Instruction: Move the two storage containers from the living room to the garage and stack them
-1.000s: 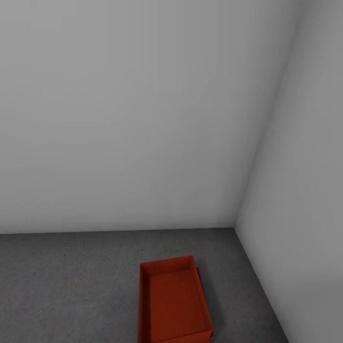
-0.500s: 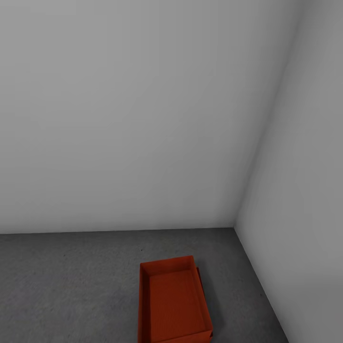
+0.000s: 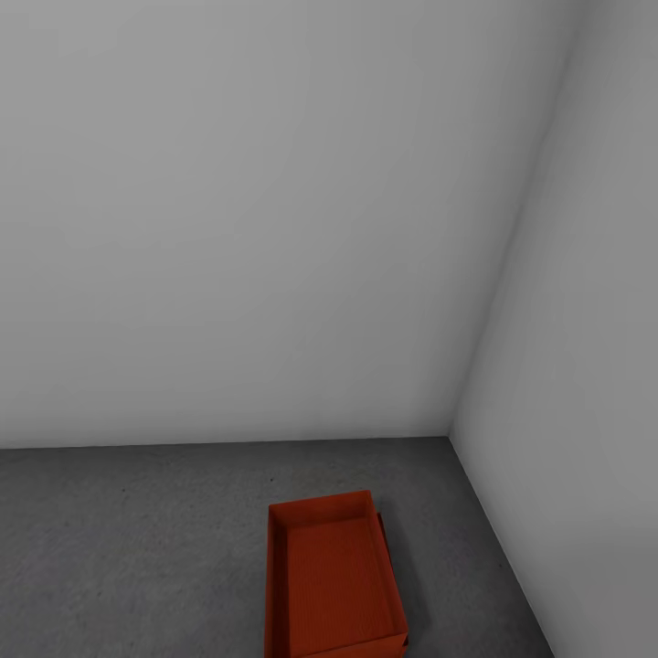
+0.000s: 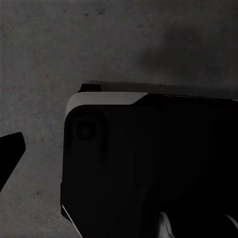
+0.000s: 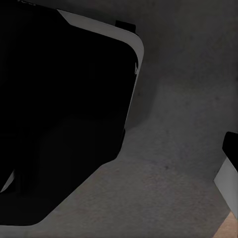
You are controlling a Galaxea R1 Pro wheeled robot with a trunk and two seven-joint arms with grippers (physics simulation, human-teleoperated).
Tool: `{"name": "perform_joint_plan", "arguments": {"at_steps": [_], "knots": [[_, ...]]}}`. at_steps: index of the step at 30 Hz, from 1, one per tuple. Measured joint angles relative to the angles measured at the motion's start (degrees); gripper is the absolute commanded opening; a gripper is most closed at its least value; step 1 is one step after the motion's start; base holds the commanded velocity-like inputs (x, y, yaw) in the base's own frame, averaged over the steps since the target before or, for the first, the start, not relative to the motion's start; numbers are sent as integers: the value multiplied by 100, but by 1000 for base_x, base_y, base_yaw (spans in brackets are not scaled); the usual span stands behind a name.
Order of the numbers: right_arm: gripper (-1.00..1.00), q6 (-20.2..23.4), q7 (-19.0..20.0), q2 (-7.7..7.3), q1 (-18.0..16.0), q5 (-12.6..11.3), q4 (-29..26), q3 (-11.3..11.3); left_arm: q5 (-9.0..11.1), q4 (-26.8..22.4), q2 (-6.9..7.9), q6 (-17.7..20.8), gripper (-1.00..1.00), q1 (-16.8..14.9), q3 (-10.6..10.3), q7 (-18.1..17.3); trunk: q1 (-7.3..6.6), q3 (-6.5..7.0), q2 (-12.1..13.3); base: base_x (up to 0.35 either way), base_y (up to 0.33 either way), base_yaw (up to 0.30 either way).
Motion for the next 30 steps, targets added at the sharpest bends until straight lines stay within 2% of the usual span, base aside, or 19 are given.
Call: {"name": "perform_joint_plan", "arguments": {"at_steps": [30], "knots": [[100,0,0,-2,-1,1,0,0,0,0,0,0,100,0,0,2,0,0,0,0,0,0]]}}
